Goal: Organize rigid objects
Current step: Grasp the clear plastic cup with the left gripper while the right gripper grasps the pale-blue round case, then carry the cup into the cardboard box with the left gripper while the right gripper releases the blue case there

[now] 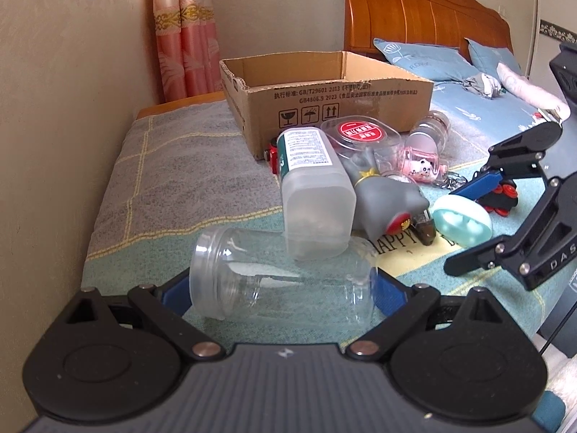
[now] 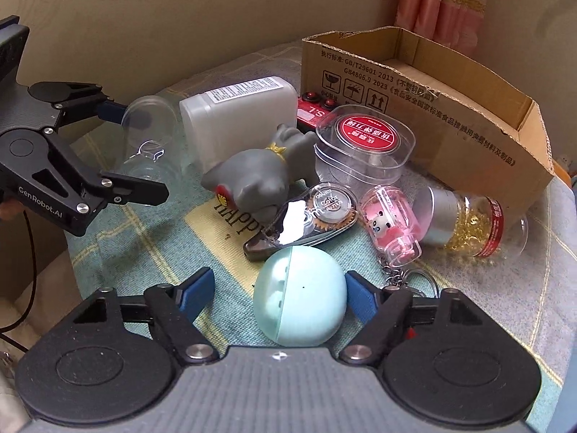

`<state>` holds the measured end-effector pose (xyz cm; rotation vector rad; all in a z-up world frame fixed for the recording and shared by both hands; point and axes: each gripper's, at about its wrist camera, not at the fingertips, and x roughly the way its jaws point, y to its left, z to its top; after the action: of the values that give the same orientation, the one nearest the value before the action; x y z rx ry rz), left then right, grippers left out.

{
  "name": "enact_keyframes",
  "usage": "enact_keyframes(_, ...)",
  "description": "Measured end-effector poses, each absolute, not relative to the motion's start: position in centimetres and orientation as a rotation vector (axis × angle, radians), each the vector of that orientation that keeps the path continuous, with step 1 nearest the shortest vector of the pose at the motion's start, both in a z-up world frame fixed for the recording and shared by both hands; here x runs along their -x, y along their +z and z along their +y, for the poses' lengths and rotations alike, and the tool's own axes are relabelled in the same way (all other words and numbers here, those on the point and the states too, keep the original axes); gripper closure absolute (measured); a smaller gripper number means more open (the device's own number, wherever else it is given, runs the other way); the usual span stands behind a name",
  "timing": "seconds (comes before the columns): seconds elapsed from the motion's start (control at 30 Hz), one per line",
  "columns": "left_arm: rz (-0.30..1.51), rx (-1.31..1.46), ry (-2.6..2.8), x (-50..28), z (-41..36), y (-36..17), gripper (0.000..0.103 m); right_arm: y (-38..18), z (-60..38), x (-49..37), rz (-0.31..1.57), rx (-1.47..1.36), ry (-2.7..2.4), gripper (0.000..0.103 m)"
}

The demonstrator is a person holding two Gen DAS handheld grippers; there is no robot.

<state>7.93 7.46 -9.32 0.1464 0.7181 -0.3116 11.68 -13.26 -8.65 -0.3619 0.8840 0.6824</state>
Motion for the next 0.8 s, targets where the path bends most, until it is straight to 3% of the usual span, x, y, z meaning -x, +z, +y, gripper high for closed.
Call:
enact_keyframes(0.2, 0.710, -0.160, -0.304, -7.8, 7.4, -8.8, 0.006, -8.6, -13.8, -12.1, 0.878, 0.347, 0.660, 0.039)
enact_keyframes(0.37, 0.708, -0.173, -0.305, -7.8, 7.1, -8.5, 0.010, -8.5, -14.2, -11.8, 0.868, 0.344, 0.646, 0.045)
enact_keyframes(0.8, 0.749, -0.170, -0.279, -7.4, 7.0, -6.1, 0.013, -7.4, -14.8, -11.4, 0.884, 0.320, 0.635, 0.045)
